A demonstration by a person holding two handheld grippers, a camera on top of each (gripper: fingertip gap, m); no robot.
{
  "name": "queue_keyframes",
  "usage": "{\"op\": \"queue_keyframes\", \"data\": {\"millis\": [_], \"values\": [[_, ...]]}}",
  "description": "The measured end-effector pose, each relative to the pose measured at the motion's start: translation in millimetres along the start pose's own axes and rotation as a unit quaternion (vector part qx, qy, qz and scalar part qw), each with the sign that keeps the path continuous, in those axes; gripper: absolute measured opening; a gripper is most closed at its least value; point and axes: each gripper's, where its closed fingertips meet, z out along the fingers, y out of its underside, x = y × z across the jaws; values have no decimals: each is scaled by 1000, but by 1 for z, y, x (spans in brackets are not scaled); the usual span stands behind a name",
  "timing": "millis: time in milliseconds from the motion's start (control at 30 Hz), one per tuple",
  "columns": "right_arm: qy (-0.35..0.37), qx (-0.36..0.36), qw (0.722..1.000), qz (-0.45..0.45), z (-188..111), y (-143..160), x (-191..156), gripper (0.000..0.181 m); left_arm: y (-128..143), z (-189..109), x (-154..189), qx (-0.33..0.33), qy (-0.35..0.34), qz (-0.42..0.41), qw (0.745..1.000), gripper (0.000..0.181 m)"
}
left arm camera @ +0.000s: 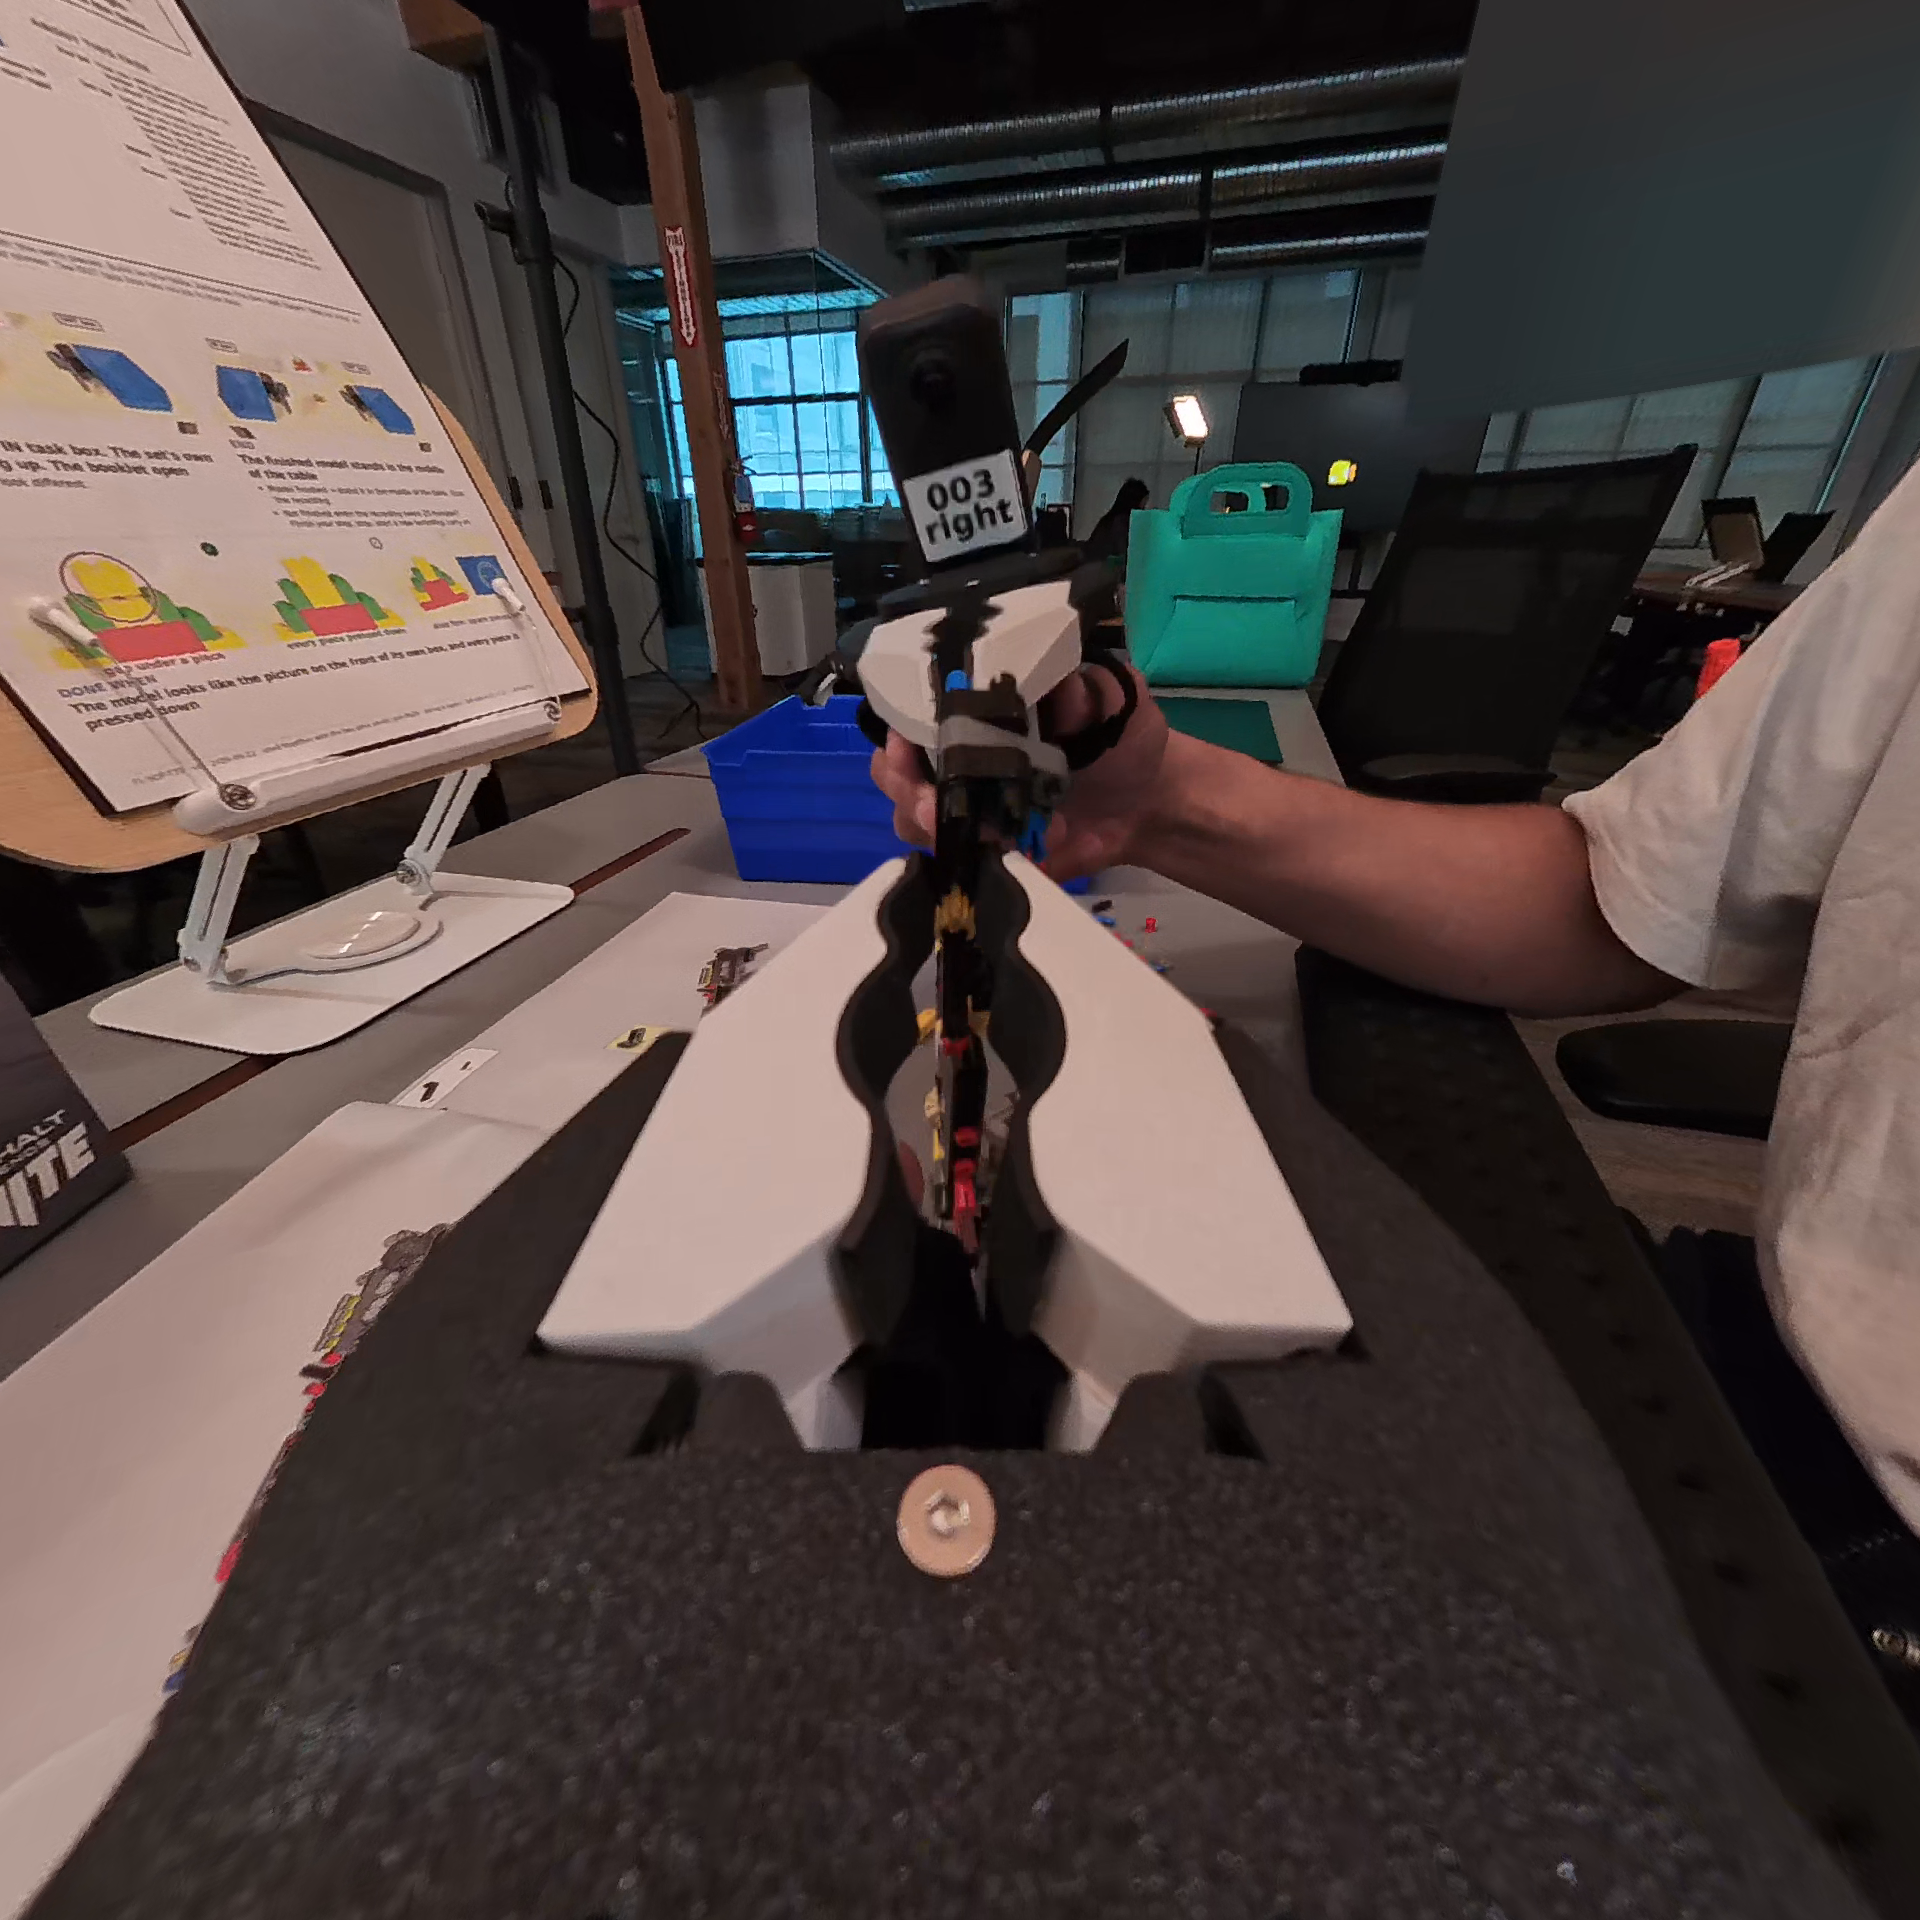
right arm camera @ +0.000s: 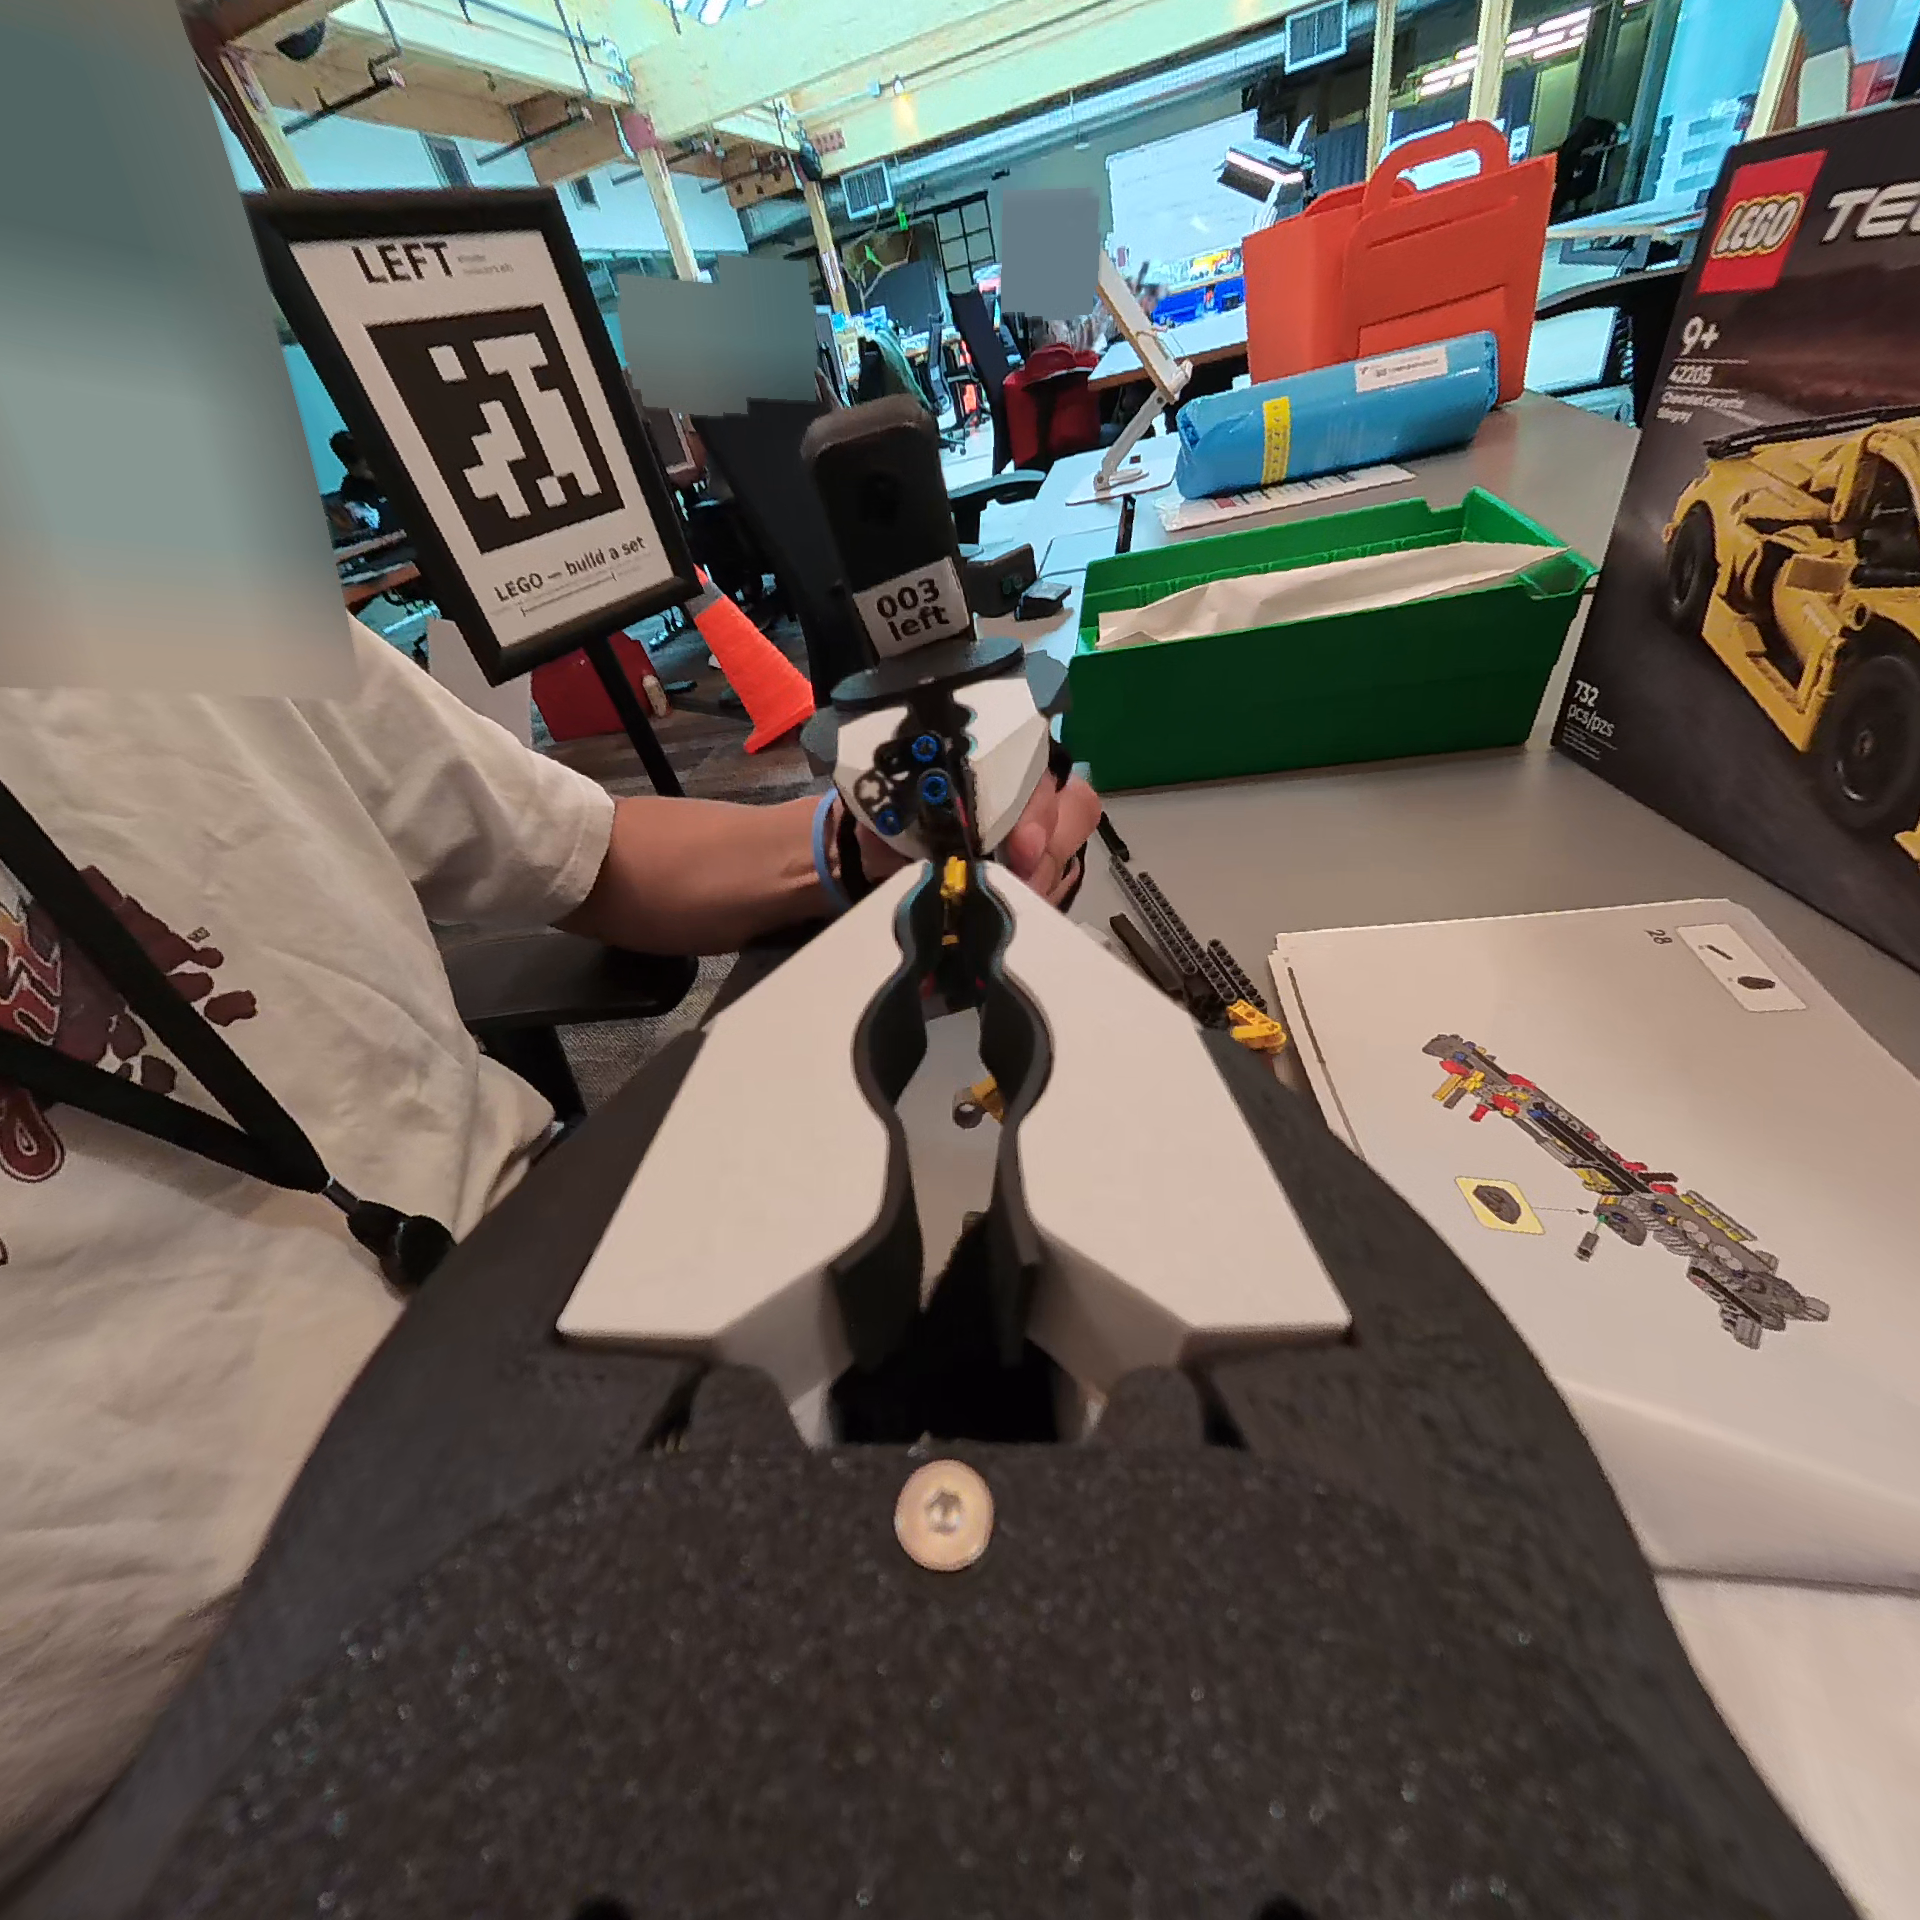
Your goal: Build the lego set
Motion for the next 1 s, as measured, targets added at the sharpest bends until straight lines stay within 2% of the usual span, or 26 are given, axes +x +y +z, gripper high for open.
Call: {"op": "queue_keyframes", "data": {"millis": [333, 600, 700, 767, 833, 933, 1000], "values": [[0, -34, 999, -4, 1, 10, -2, 3, 0, 0, 3, 6, 10, -17, 1000, 7], [2, -24, 1000, 4, 7, 8, -4, 3, -1, -3, 6, -2, 10, -2, 1000, 7], [16, 11, 999, -44, 11, -8, -37, 3, -15, -6, 33, 12, 33, 11, 999, 7], [34, 33, 995, -87, 6, -13, -66, 3, -19, -1, 59, -8, 42, 50, 998, 7], [25, 27, 996, -83, 0, -13, -84, 3, -19, 6, 79, -15, 59, 64, 996, 7], [36, 4, 997, -65, -11, -3, -85, 3, -10, 18, 81, -17, 73, 43, 996, 7], [62, -4, 997, -54, -20, 9, -71, 3, 2, 25, 71, -26, 71, 26, 997, 7]]}}
